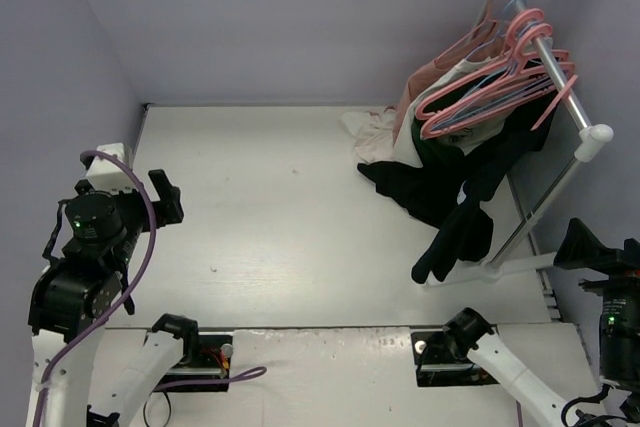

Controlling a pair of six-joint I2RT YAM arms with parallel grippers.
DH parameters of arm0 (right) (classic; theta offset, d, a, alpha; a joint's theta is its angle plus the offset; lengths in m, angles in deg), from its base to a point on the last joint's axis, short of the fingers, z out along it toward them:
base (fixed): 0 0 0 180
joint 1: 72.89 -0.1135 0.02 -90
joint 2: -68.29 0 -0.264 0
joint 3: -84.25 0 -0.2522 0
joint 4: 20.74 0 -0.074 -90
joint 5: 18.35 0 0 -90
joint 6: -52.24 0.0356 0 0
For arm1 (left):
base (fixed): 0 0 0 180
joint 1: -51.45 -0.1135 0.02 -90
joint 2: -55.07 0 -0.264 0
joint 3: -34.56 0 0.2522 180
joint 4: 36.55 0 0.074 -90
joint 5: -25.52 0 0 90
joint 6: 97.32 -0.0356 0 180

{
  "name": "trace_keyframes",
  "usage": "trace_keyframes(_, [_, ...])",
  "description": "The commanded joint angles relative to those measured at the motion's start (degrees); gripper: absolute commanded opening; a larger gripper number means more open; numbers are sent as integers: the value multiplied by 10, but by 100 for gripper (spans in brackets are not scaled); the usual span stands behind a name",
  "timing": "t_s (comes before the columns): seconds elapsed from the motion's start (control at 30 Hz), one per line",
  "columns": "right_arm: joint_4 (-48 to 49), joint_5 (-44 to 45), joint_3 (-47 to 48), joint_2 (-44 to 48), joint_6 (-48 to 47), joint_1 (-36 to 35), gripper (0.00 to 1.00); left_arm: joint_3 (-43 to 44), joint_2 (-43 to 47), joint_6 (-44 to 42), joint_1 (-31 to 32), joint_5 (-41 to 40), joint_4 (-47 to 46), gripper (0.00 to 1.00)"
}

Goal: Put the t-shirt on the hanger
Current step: Reset both arms

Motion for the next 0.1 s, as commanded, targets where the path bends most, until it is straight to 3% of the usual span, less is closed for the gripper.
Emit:
trace_keyframes(0.0, [26,20,12,-9,0,-20,100,3,-12,31,2,-7,-12,80])
trace_keyframes(0.07, [26,19,11,-10,0,-32,100,0,-10,36,2,-6,-12,80])
